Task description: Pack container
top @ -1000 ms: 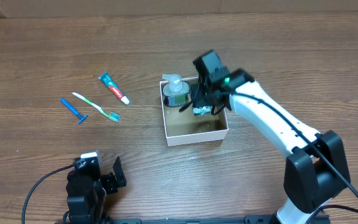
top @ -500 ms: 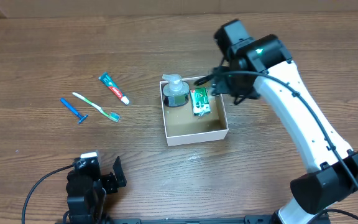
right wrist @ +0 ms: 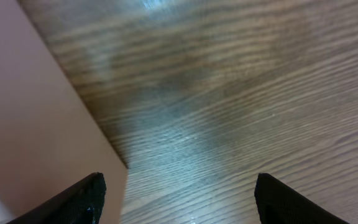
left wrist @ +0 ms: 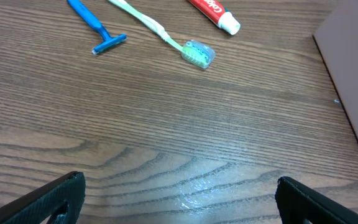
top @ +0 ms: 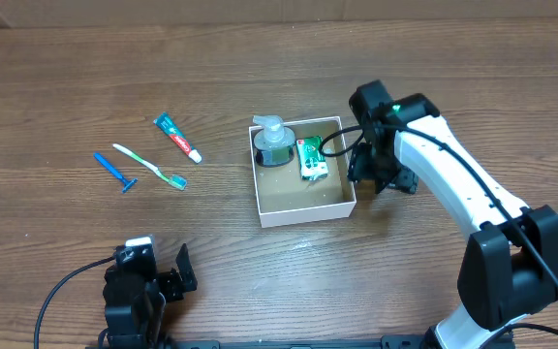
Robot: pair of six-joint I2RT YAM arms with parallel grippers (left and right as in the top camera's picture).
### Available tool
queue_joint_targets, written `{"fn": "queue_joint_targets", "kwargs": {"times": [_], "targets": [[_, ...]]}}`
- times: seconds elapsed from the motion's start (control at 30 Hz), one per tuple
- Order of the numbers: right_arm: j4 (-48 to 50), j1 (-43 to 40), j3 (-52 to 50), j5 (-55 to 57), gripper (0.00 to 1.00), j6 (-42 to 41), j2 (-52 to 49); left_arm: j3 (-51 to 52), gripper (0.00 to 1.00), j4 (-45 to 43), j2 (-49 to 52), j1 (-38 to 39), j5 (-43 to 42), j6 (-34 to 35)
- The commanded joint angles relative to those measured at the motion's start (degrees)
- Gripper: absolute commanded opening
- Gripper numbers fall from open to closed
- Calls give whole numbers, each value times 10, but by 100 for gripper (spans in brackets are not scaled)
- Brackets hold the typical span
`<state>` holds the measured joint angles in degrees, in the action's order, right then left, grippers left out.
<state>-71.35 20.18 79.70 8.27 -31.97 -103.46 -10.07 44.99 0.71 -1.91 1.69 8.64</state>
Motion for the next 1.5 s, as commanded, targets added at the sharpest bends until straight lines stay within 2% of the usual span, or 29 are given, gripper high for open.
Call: {"fn": "queue_joint_targets", "kwargs": {"times": [0.0,0.4,0.97,1.2,1.37,1.47], "targets": [[13,-3,-28,-9,79,-11,6,0,100,0,-3,-3,-7,5],[19,28,-32,-50,79,-11,6,0,100,0,-3,-3,-7,5],[47,38,-27,-38,79,-8,6,0,100,0,-3,-3,-7,5],[0,-3,106,8,84,46,17,0,100,0,-3,-3,-7,5],[-30,-61,218,7,100,101,33,0,100,0,-3,-3,-7,5],[-33,-104,253,5,100,122,49,0,100,0,-3,-3,-7,5]]}}
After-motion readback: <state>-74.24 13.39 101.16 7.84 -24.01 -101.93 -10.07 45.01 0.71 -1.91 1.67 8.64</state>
